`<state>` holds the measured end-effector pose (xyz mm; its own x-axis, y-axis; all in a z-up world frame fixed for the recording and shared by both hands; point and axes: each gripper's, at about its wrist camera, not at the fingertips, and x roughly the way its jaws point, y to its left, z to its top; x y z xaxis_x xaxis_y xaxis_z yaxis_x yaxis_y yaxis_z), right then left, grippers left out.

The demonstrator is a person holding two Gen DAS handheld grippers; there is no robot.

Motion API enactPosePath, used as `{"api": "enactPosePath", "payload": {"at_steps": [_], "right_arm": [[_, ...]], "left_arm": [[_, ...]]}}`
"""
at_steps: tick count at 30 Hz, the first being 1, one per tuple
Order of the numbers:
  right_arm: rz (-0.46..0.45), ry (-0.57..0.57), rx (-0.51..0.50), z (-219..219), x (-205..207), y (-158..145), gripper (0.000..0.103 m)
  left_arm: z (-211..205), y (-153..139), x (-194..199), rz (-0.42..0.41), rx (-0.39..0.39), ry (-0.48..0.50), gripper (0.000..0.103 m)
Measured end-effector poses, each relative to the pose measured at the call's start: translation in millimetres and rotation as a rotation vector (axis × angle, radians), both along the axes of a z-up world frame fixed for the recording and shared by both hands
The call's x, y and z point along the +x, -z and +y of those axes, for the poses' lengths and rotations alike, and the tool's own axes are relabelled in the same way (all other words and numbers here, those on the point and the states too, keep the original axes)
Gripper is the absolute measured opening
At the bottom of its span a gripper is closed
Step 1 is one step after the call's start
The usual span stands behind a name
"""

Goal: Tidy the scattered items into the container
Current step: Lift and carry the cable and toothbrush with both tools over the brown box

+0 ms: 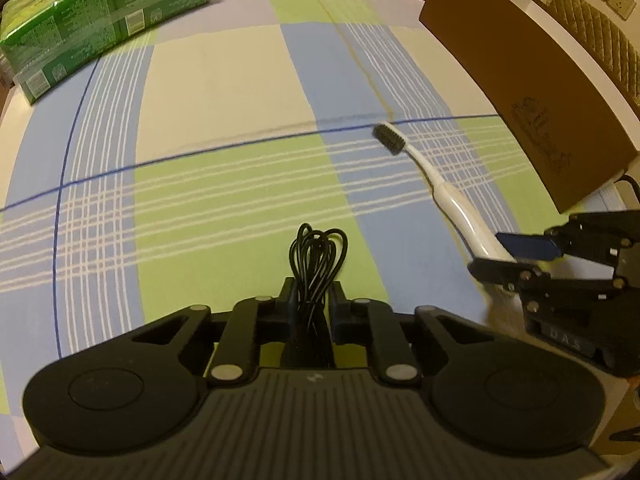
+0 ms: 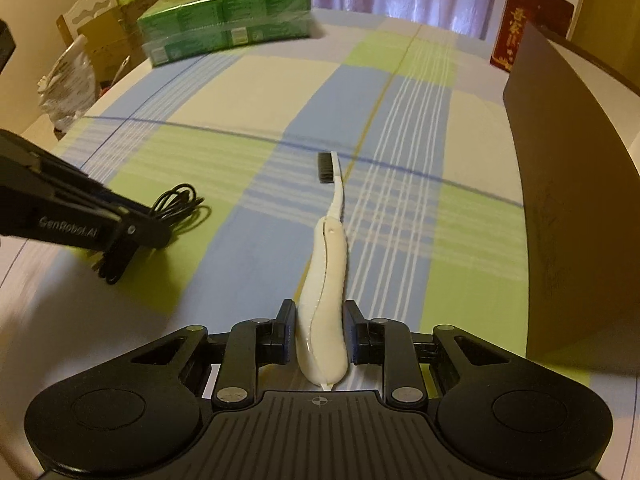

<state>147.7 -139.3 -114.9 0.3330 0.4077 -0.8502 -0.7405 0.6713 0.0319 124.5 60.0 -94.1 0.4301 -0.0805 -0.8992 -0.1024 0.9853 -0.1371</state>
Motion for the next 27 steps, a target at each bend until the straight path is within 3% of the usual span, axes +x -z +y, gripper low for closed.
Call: {"api": "enactPosePath", "payload": {"at_steps": [5,7,13,20,21,23,27], "right_arm": [[0.082,0.056,0.053,-20.9,-10.7,-5.2,0.027],[0.073,0.073,0.064,-28.3,-15.0,-10.8,0.027],[0.051,0.086,0.055,-49.4,-24.0,-25.4,0.027],[0.093,0.074,-0.005,-61.5,-35.4,-14.5,0.029],[0.092,0.075,0.002,-62.0,-36.3,-14.1,0.036],[0.059,0.090,0.018,-62.4,-37.3,-15.1,0.076],[0.036,0.104,0.038,-59.8,-35.1,-12.5,0.076]], "left_arm": [[-6.8,-2.4,-12.0,0.019,-0.019,0.009,0.010],[-6.9,-3.2,-15.6,0.030,-0.026,0.005,0.010],[-13.9,-8.5,-27.2,0.031,-0.035,0.032,0.010],[-32.0,-3.1,-33.2,0.056,-0.061,0.067,0.010],[-33.5,-2.9,-33.8,0.054,-0.060,0.070,0.010],[-34.1,-2.4,-33.3,0.057,-0.061,0.068,0.010],[-31.7,-1.0,-27.3,0.057,-0.060,0.051,0.010]]}}
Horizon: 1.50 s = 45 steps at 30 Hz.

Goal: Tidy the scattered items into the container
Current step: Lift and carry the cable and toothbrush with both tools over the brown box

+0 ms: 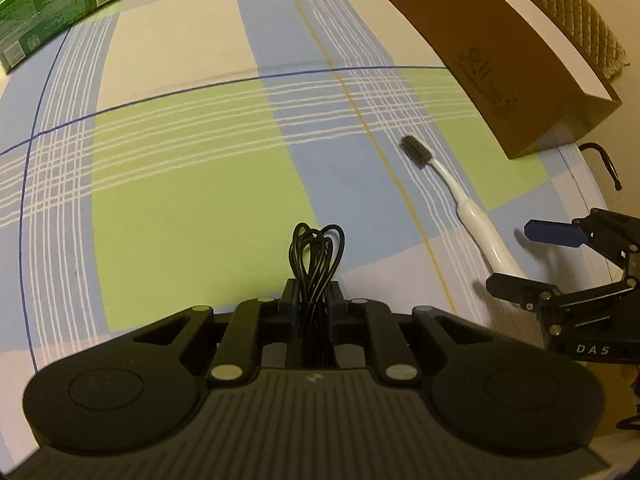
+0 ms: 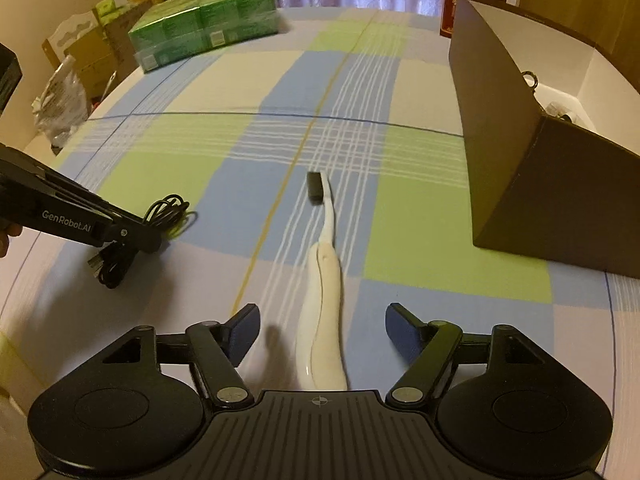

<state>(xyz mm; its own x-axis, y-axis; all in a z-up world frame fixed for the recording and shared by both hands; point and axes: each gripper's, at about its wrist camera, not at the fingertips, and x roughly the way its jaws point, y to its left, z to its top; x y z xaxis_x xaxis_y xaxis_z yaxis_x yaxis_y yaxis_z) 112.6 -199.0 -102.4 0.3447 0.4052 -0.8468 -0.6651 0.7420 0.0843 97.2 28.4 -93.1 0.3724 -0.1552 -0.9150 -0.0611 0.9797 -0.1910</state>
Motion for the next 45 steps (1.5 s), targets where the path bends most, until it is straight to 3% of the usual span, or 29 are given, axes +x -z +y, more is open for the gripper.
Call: {"api": "enactPosePath", "payload": {"at_steps": [1,2,4,6,8,23,35,38,42,45], "right_arm": [[-0.001,0.006,0.004,2.1,1.8,2.2,0.075],[-0.002,0.008,0.001,4.0,3.3,4.7,0.069],[-0.001,0.003,-0.011,11.2,7.1,9.5,0.047],[-0.037,-0.014,-0.041,17.9,6.7,10.2,0.047],[-0.059,-0.035,-0.057,23.6,5.5,10.5,0.023],[-0.021,0.015,0.023,3.6,8.9,-10.6,0.023],[-0.029,0.033,0.140,-18.8,10.2,-39.2,0.023],[-0.044,0.033,0.172,-24.9,10.4,-48.4,0.023],[-0.057,0.032,0.215,-32.0,12.4,-58.9,0.023],[-0.059,0.029,0.218,-35.5,15.1,-60.3,0.023]], "left_arm": [[0.2,0.1,2.2,-0.002,0.003,-0.004,0.011],[0.4,0.3,4.7,-0.004,0.004,-0.007,0.011],[0.4,0.3,10.3,-0.009,0.008,-0.010,0.011],[-1.3,0.7,16.2,-0.012,0.012,-0.006,0.011],[-3.5,0.7,20.2,-0.015,0.017,0.000,0.011],[-7.5,-8.2,22.8,-0.024,0.025,0.006,0.010],[-19.2,-42.7,17.8,-0.118,0.013,0.024,0.010],[-23.3,-52.6,15.3,-0.145,0.006,0.031,0.000],[-30.5,-67.5,14.5,-0.194,0.002,0.043,0.000],[-34.2,-65.2,19.4,-0.177,0.004,0.039,0.004]]}}
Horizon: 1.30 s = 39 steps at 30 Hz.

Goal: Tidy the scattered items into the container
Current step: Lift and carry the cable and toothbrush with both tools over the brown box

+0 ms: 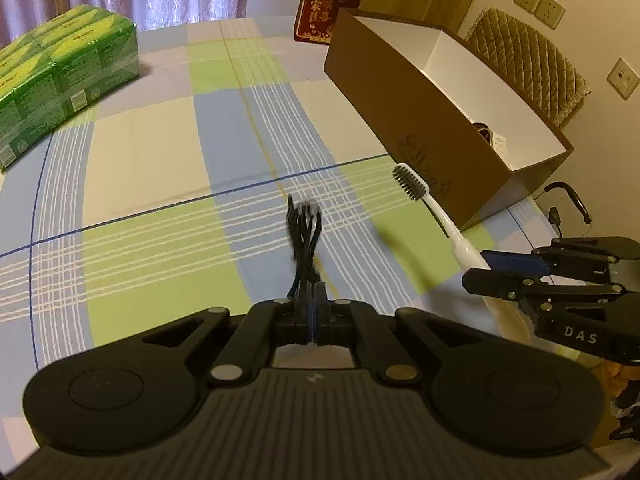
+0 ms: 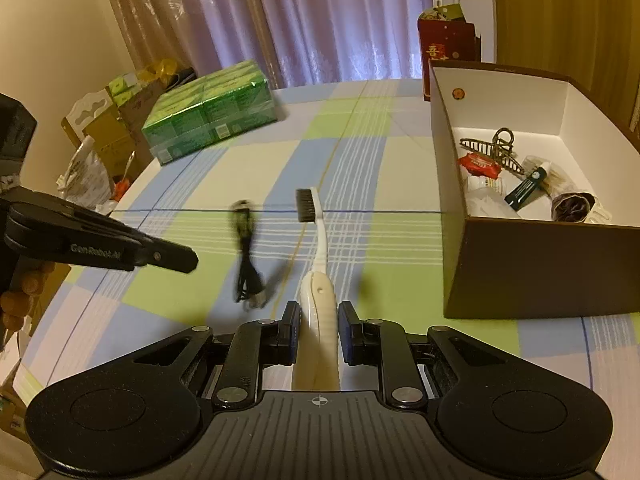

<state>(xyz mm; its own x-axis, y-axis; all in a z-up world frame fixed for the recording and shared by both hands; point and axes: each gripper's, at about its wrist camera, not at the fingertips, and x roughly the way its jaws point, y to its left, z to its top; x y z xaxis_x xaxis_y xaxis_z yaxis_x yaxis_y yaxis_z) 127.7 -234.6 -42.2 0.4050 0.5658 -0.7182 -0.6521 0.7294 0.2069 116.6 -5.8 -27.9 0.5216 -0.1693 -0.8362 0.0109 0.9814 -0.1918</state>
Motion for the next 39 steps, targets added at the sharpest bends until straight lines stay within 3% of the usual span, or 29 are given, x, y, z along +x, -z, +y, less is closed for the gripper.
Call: {"api": "enactPosePath", "payload": {"at_steps": [3,11,25,33,39], "right_arm": [[0.004,0.003,0.003,-5.2,1.5,-0.5,0.023],[0.036,0.031,-0.006,-25.3,8.9,4.5,0.023],[0.097,0.088,-0.014,-59.9,20.9,18.0,0.023],[0.105,0.053,-0.006,-55.8,23.7,20.2,0.023],[0.095,0.013,-0.001,-48.5,22.3,17.9,0.023]], "left_arm": [[0.7,9.9,4.2,0.029,-0.019,-0.050,0.017],[0.1,30.9,26.6,0.045,-0.039,-0.055,0.019],[-23.9,68.2,92.1,0.109,0.049,0.003,0.021],[-34.4,70.2,69.0,0.126,0.084,0.046,0.017],[-38.1,64.0,38.6,0.144,0.060,0.018,0.016]]}}
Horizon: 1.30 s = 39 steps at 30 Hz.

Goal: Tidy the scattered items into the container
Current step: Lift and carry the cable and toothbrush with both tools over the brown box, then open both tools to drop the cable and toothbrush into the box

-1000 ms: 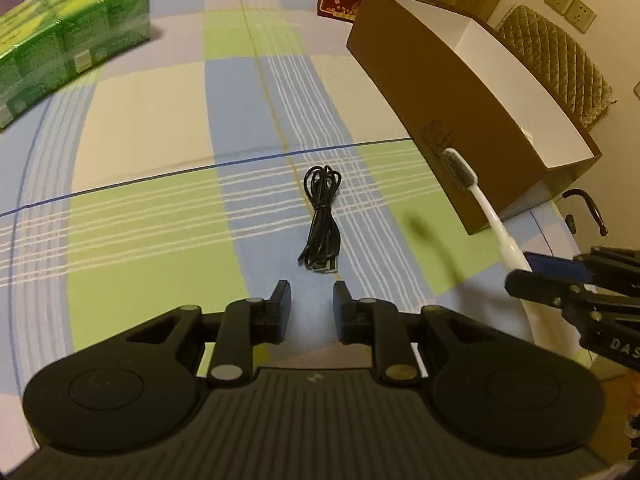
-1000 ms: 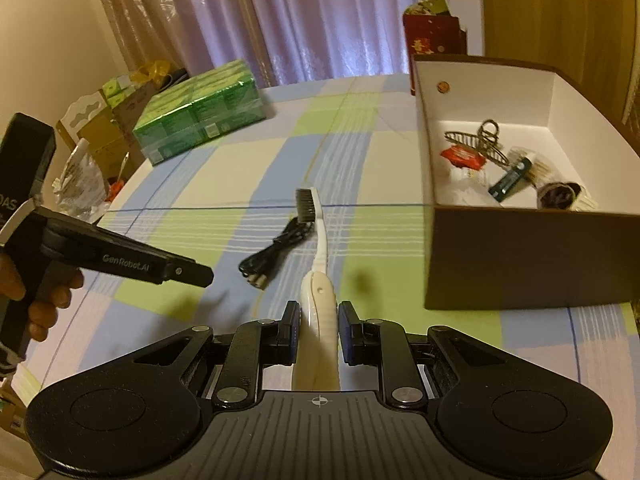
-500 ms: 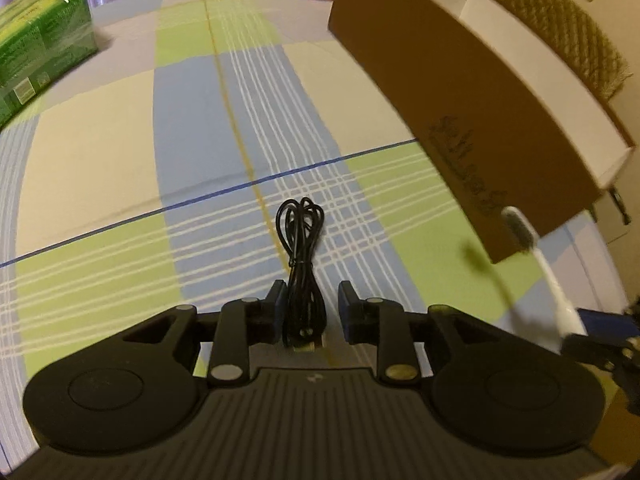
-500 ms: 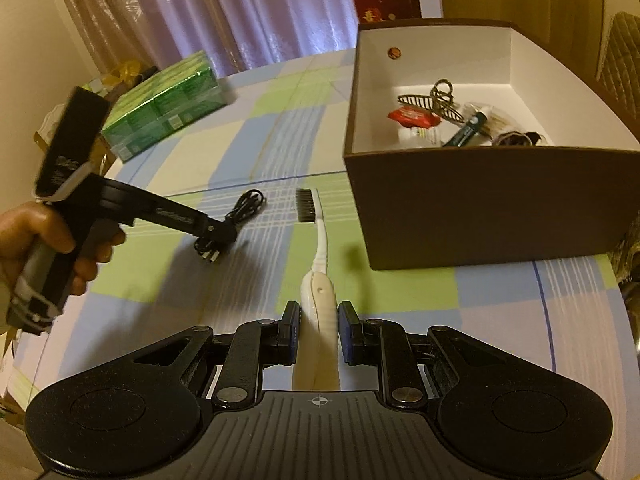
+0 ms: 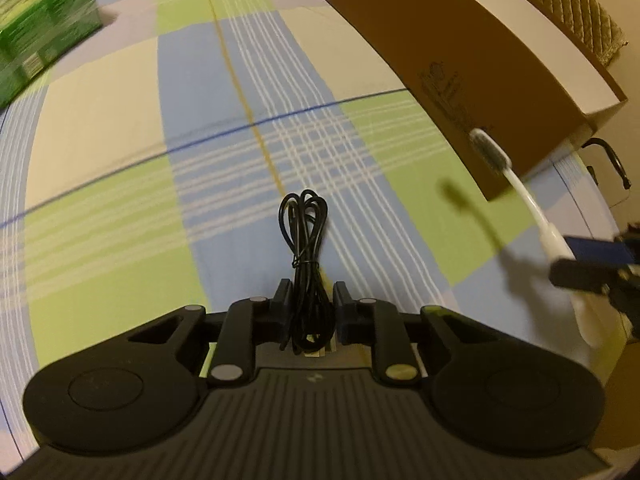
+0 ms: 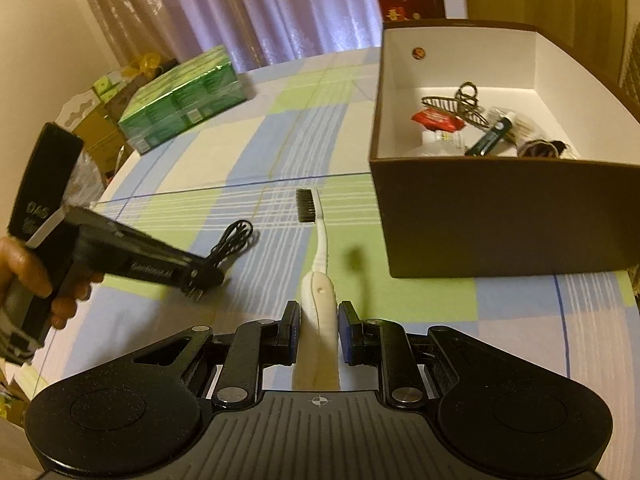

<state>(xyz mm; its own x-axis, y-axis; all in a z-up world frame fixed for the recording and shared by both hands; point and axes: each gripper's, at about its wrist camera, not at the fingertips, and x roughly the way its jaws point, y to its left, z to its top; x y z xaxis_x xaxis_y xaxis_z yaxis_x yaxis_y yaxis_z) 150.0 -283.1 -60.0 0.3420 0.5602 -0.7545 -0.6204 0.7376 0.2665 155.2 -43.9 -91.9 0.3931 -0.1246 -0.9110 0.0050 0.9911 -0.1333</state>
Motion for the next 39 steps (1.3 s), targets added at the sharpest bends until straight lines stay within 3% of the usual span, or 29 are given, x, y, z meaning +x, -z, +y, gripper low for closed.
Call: {"api": "enactPosePath", "payload": {"at_steps": [8,14,20,24,31,34,39], "right_arm": [[-0.025,-0.052,0.028,7.9,-2.2,-9.3,0.023],[-0.042,-0.073,0.110,8.1,2.5,-30.9,0.023],[-0.038,-0.023,0.245,-11.1,26.6,-64.3,0.023],[-0.080,0.035,0.279,-34.7,51.7,-88.1,0.023],[-0.171,0.117,0.194,-68.0,119.7,-109.4,0.023],[-0.191,0.113,0.133,-69.8,156.4,-104.5,0.023],[-0.187,0.080,0.016,-56.7,213.2,-84.1,0.023]], "left_arm": [[5.9,-40.2,-18.9,-0.087,-0.015,-0.060,0.016],[-0.8,-78.5,-14.8,-0.187,-0.028,-0.072,0.016],[-13.5,-108.0,3.3,-0.279,-0.068,-0.063,0.016],[-29.2,-122.9,25.5,-0.332,-0.102,-0.031,0.016],[-76.5,-134.8,89.4,-0.372,-0.191,0.010,0.016],[-94.9,-125.9,123.6,-0.343,-0.222,0.010,0.016],[-115.0,-100.5,181.1,-0.268,-0.208,-0.032,0.016]]}}
